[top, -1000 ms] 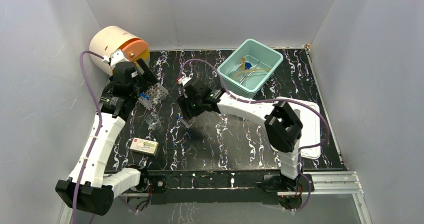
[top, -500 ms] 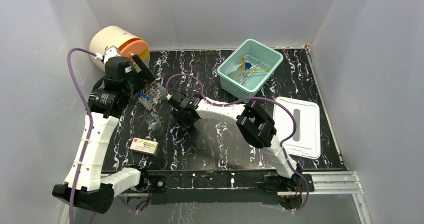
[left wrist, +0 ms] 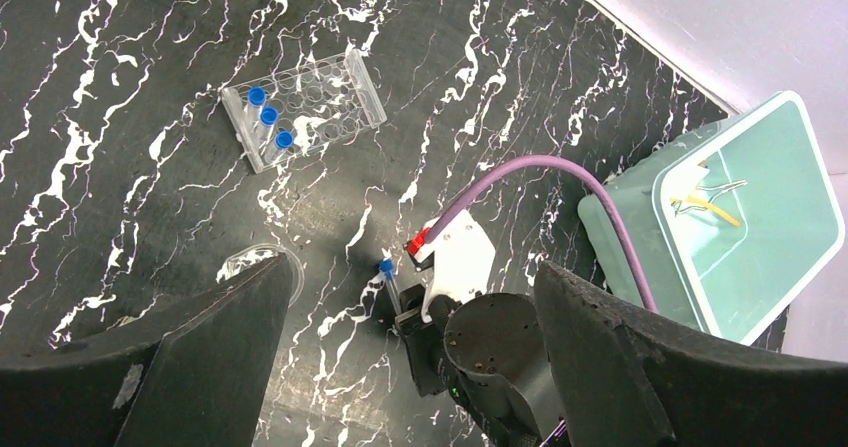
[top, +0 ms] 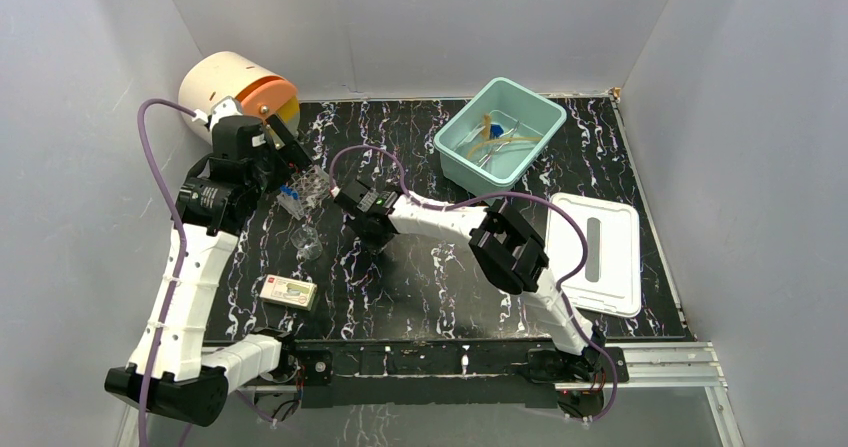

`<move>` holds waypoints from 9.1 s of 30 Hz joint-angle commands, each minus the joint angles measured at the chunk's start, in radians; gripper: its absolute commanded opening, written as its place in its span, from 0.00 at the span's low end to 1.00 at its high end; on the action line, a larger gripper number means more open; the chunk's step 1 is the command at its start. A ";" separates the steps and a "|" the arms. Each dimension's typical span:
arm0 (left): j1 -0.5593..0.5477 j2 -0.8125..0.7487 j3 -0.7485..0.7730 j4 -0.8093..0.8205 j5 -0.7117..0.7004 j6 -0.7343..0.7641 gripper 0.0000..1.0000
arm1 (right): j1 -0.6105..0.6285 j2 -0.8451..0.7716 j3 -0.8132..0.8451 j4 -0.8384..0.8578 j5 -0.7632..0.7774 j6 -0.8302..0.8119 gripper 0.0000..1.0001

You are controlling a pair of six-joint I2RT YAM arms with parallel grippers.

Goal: Organize the chemistry lab equipment

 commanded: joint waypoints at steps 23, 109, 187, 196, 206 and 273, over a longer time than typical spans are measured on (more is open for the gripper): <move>0.008 0.121 -0.090 0.033 0.402 -0.102 0.84 | -0.044 -0.543 -0.587 0.514 0.139 0.159 0.20; 0.059 0.311 -0.416 0.833 -0.091 0.487 0.08 | -0.243 -0.611 -0.519 0.396 -0.152 0.088 0.64; 0.059 0.330 -0.700 1.153 -0.157 0.455 0.24 | -0.299 -0.586 -0.513 0.291 -0.152 0.115 0.64; 0.059 0.291 -0.676 1.108 -0.159 0.457 0.37 | -0.300 -0.572 -0.506 0.299 -0.191 0.114 0.64; 0.059 0.333 -0.484 0.874 -0.195 0.408 0.38 | -0.299 -0.567 -0.512 0.305 -0.207 0.126 0.64; 0.062 0.514 -0.321 0.659 -0.188 0.438 0.17 | -0.300 -0.579 -0.546 0.303 -0.208 0.183 0.61</move>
